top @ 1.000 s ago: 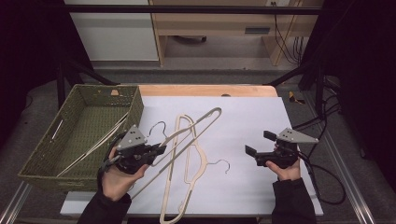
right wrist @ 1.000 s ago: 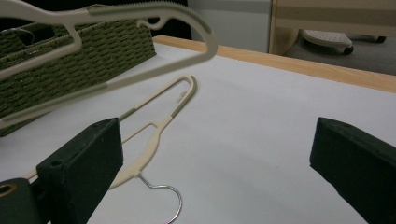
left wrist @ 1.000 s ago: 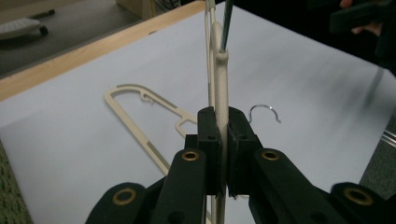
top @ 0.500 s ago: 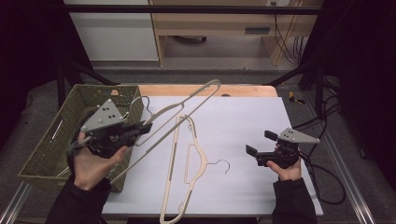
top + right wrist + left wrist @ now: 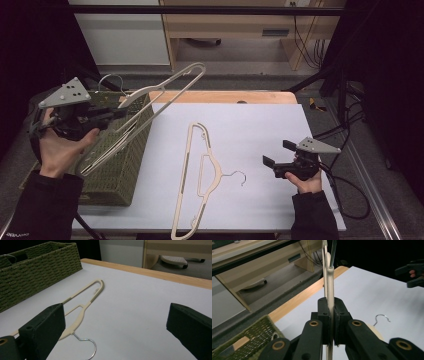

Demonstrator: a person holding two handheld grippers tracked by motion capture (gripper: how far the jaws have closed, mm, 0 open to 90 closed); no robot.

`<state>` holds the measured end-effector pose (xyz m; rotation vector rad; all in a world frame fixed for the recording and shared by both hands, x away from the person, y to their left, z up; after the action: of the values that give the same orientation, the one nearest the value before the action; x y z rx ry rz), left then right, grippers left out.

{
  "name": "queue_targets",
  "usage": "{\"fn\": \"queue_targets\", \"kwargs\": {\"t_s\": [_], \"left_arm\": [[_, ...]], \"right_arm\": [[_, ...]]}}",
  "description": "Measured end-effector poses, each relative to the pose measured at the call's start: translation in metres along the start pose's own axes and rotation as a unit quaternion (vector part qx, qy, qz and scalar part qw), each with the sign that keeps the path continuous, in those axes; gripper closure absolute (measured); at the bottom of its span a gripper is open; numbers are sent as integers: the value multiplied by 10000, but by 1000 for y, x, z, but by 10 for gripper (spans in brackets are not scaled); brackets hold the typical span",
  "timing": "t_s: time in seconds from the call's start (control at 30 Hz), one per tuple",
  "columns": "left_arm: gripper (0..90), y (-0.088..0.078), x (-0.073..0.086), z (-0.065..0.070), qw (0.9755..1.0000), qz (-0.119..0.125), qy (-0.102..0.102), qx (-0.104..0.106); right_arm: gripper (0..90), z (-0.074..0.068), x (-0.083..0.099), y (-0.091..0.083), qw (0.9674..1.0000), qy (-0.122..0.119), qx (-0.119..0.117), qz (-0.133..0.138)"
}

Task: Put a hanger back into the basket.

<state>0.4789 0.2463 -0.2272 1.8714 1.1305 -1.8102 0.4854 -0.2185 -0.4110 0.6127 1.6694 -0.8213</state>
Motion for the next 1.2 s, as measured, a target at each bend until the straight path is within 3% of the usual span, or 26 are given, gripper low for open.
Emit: {"fn": "queue_targets", "kwargs": {"t_s": [0.33, 0.53, 0.97, 1.2], "left_arm": [[859, 2, 30, -47, 9992, -342, -21, -188], [859, -2, 46, -69, 9991, -322, -45, -273], [859, -11, 82, -100, 9973, -574, -143, -440], [859, -19, 103, -115, 9957, -642, -107, -658]], "right_arm": [[24, 1, 2, 1, 10000, -70, -10, -40], [25, 0, 3, 2, 9999, -67, -13, -74], [19, 0, 3, 3, 10000, -66, 7, -63], [19, 0, 4, 4, 9999, -89, -21, -109]]}}
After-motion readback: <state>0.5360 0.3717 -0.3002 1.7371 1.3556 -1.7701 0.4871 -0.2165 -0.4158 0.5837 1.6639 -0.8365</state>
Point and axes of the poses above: each handheld gripper's, and its own axes: y roughly forward along the jaws, x roughly out of its underside, z roughly to its right, the point moved 5 cm from there along y, roughly forward along the jaws, and after that the axes turned 9 degrees about z, right-handed, at the moved point
